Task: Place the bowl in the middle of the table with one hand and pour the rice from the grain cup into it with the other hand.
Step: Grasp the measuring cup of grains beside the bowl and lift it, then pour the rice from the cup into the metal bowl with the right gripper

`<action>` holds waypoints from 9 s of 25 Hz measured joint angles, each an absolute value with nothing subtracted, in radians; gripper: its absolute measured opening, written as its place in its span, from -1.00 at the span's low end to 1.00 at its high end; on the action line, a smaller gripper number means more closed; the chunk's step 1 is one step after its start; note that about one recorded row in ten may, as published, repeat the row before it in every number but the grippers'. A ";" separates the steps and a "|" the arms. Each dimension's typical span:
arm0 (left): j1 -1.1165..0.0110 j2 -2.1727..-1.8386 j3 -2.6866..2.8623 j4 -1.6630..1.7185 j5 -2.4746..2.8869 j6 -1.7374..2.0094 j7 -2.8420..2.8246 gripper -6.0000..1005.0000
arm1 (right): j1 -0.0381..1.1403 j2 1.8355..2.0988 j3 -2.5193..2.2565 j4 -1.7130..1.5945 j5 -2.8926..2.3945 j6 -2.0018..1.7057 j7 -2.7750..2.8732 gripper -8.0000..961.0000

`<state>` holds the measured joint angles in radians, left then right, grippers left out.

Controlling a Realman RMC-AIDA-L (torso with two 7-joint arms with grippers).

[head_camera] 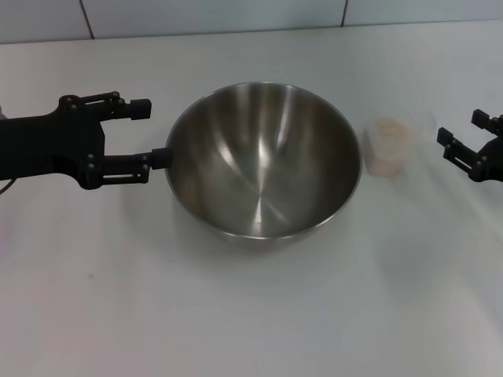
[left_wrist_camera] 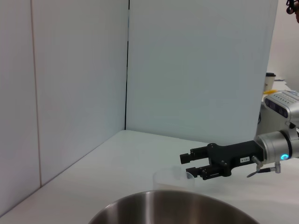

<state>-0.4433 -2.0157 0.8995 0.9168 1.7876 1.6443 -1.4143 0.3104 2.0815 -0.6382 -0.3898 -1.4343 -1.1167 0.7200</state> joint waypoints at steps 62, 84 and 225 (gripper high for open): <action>-0.446 -2.011 0.907 0.916 1.792 1.646 -1.401 0.59 | 0.412 2.082 -0.637 -0.338 -1.436 -1.009 0.719 0.40; -0.448 -2.012 0.906 0.914 1.807 1.641 -1.400 0.59 | 0.426 2.085 -0.643 -0.319 -1.433 -1.012 0.672 0.07; -0.448 -2.054 0.848 0.966 1.797 1.609 -1.402 0.59 | 0.358 2.092 -1.365 -0.788 -1.079 -1.206 -0.993 -0.95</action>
